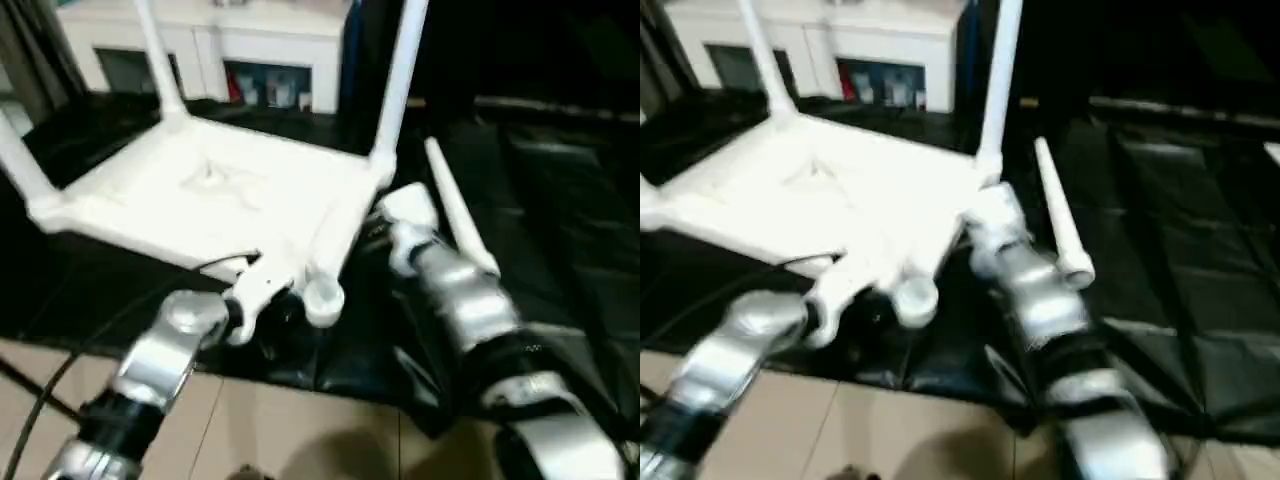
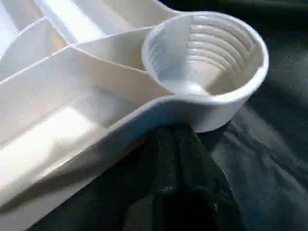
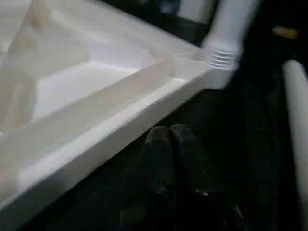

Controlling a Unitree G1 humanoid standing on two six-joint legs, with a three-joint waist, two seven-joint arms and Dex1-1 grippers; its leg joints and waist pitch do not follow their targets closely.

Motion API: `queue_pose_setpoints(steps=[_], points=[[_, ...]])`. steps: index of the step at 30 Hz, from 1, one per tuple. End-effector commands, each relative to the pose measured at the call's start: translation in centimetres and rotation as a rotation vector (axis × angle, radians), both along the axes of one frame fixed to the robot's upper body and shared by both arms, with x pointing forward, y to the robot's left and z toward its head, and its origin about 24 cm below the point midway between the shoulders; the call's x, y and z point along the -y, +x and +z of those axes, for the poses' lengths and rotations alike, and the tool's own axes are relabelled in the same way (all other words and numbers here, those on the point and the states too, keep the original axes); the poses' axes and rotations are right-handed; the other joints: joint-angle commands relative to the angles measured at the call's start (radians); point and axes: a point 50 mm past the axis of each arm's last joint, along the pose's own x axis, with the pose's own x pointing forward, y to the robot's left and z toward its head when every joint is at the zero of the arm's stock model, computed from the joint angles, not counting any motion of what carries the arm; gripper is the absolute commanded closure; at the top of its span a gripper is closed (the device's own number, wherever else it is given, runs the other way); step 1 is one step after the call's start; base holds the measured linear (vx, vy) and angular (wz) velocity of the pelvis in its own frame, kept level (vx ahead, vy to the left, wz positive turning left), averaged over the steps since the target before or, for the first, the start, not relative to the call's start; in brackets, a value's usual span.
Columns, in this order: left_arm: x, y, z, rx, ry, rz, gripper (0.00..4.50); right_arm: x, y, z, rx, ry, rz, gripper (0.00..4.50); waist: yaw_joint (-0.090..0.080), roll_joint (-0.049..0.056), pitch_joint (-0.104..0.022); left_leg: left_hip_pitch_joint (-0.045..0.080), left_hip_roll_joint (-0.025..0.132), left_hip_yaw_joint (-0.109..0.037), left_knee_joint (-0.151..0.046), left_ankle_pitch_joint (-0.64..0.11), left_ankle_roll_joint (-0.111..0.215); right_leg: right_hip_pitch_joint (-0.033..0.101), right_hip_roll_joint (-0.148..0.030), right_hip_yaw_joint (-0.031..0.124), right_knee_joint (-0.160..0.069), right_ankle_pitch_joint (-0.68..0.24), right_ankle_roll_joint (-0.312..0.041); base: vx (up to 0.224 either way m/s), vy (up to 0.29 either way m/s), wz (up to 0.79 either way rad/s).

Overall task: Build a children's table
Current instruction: Rotate table base

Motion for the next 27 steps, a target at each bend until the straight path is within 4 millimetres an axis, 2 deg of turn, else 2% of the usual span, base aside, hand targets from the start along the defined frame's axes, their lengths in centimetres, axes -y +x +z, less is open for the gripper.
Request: queue_pose_setpoints(steps=[1,2,4,6,7,8,10,11,12,13,14,15,16,17,18,21,23,24,25,27], points=[[0.4,0.6,0.8,0.052,0.001,-0.011,4.50,0.9,0.1,0.9,0.011,0.046,-0.044,4.43,0.000,0.007,-0.077,0.024,0.016,-0.012,-0.070,-0.257,-0.040,0.046,-0.057,0.042,-0.070,-0.128,-0.166,0.000,0.000,0.00],[0.5,0.8,0.9,0.056,-0.006,-0.018,4.50,1.4,0.3,1.2,0.018,0.048,-0.072,4.19,0.001,0.008,-0.079,0.023,0.017,-0.011,-0.067,-0.238,-0.034,0.047,-0.058,0.041,-0.068,-0.124,-0.178,0.000,0.000,0.00],[0.9,0.9,1.5,0.099,-0.067,-0.044,4.50,3.2,0.8,1.9,-0.008,0.008,-0.161,4.11,-0.001,0.010,-0.079,0.022,0.016,-0.011,-0.066,-0.216,-0.026,0.049,-0.056,0.038,-0.068,-0.130,-0.193,0.000,0.000,0.00],[0.7,0.5,2.4,0.130,-0.137,-0.044,4.50,4.8,1.5,2.4,-0.059,-0.026,-0.232,4.06,-0.001,0.007,-0.080,0.024,0.018,-0.008,-0.063,-0.213,-0.027,0.048,-0.057,0.038,-0.066,-0.130,-0.210,0.000,0.000,0.00],[0.4,0.2,2.9,0.143,-0.159,-0.036,4.50,5.5,1.8,2.5,-0.086,-0.038,-0.255,3.77,-0.002,0.006,-0.080,0.022,0.018,-0.009,-0.062,-0.213,-0.027,0.050,-0.058,0.037,-0.060,-0.136,-0.222,0.000,0.000,0.00],[0.4,0.1,3.0,0.145,-0.162,-0.035,4.50,5.6,1.8,2.5,-0.090,-0.039,-0.258,3.77,0.000,-0.001,-0.078,0.023,0.019,-0.006,-0.062,-0.217,-0.024,0.047,-0.057,0.037,-0.066,-0.147,-0.219,0.000,0.000,0.00],[-0.6,-0.6,3.9,0.157,-0.186,-0.010,4.50,6.4,2.4,2.9,-0.130,-0.035,-0.273,3.59,-0.003,-0.013,-0.076,0.018,0.018,-0.006,-0.064,-0.212,-0.009,0.049,-0.060,0.035,-0.064,-0.174,-0.214,0.000,0.000,0.00],[-0.7,-0.7,4.0,0.162,-0.186,-0.007,4.50,6.5,2.4,2.9,-0.134,-0.038,-0.271,3.59,-0.002,-0.008,-0.076,0.018,0.019,-0.006,-0.061,-0.209,-0.008,0.049,-0.061,0.034,-0.062,-0.180,-0.213,0.000,0.000,0.00],[-1.3,-0.9,4.4,0.179,-0.178,0.005,4.50,6.7,2.7,3.0,-0.157,-0.046,-0.266,3.45,-0.005,-0.018,-0.074,0.021,0.019,-0.003,-0.060,-0.214,-0.003,0.044,-0.059,0.035,-0.067,-0.194,-0.210,0.000,0.000,0.00],[-1.6,-1.2,4.6,0.185,-0.175,0.010,4.50,6.9,2.9,3.1,-0.176,-0.048,-0.268,3.34,-0.003,-0.018,-0.075,0.022,0.020,-0.002,-0.060,-0.216,-0.001,0.044,-0.061,0.034,-0.067,-0.211,-0.211,0.000,0.000,0.00],[-2.0,-1.4,4.9,0.169,-0.187,0.019,4.50,7.1,3.1,3.2,-0.183,-0.065,-0.274,3.29,-0.005,-0.027,-0.072,0.021,0.021,-0.001,-0.061,-0.219,0.000,0.043,-0.061,0.034,-0.067,-0.228,-0.211,0.000,0.000,0.00],[-2.1,-1.6,5.0,0.155,-0.196,0.023,4.50,7.2,3.2,3.3,-0.185,-0.078,-0.280,3.14,-0.001,-0.022,-0.071,0.023,0.020,-0.002,-0.060,-0.216,-0.001,0.040,-0.061,0.034,-0.065,-0.241,-0.210,0.000,0.000,0.00],[-2.3,-1.8,5.1,0.151,-0.194,0.020,4.29,7.3,3.3,3.4,-0.193,-0.083,-0.286,3.08,0.000,-0.019,-0.071,0.025,0.021,-0.001,-0.060,-0.217,-0.002,0.038,-0.059,0.035,-0.068,-0.243,-0.207,0.000,0.000,0.00],[-2.6,-2.1,5.2,0.144,-0.192,0.027,4.16,7.4,3.5,3.6,-0.206,-0.076,-0.298,2.98,0.000,-0.032,-0.070,0.025,0.022,0.000,-0.061,-0.216,-0.001,0.038,-0.059,0.035,-0.068,-0.241,-0.206,0.000,0.000,0.00],[-2.8,-2.4,5.3,0.136,-0.189,0.030,4.08,7.4,3.6,3.7,-0.214,-0.072,-0.308,2.91,0.005,-0.034,-0.071,0.024,0.022,-0.002,-0.061,-0.214,-0.003,0.039,-0.061,0.034,-0.061,-0.241,-0.207,0.000,0.000,0.00],[-3.0,-3.3,5.8,0.123,-0.182,0.014,3.88,7.4,3.9,4.0,-0.227,-0.055,-0.325,2.70,0.007,-0.024,-0.069,0.025,0.025,-0.002,-0.062,-0.228,-0.019,0.034,-0.059,0.035,-0.057,-0.213,-0.213,0.000,0.000,0.00],[-3.0,-3.6,6.1,0.123,-0.174,0.010,3.68,7.2,4.0,4.0,-0.238,-0.043,-0.326,2.53,0.009,-0.027,-0.067,0.026,0.023,-0.001,-0.063,-0.239,-0.020,0.034,-0.057,0.035,-0.057,-0.204,-0.210,0.000,0.000,0.00],[-3.0,-4.0,6.4,0.121,-0.166,0.000,3.65,7.1,4.1,3.9,-0.249,-0.039,-0.324,2.47,0.012,-0.019,-0.070,0.025,0.025,-0.003,-0.061,-0.242,-0.027,0.035,-0.059,0.036,-0.053,-0.187,-0.216,0.000,0.000,0.00],[-3.0,-4.3,6.6,0.120,-0.160,-0.015,3.63,7.0,4.1,3.8,-0.254,-0.032,-0.326,2.39,0.016,-0.021,-0.067,0.026,0.023,-0.001,-0.061,-0.249,-0.025,0.033,-0.056,0.035,-0.056,-0.185,-0.218,0.000,0.000,0.00],[-2.9,-4.7,6.9,0.111,-0.148,-0.027,3.43,7.0,4.1,3.7,-0.262,-0.021,-0.334,2.20,0.021,-0.018,-0.068,0.023,0.023,-0.002,-0.060,-0.243,-0.026,0.035,-0.057,0.035,-0.052,-0.173,-0.222,0.000,0.000,0.00]])
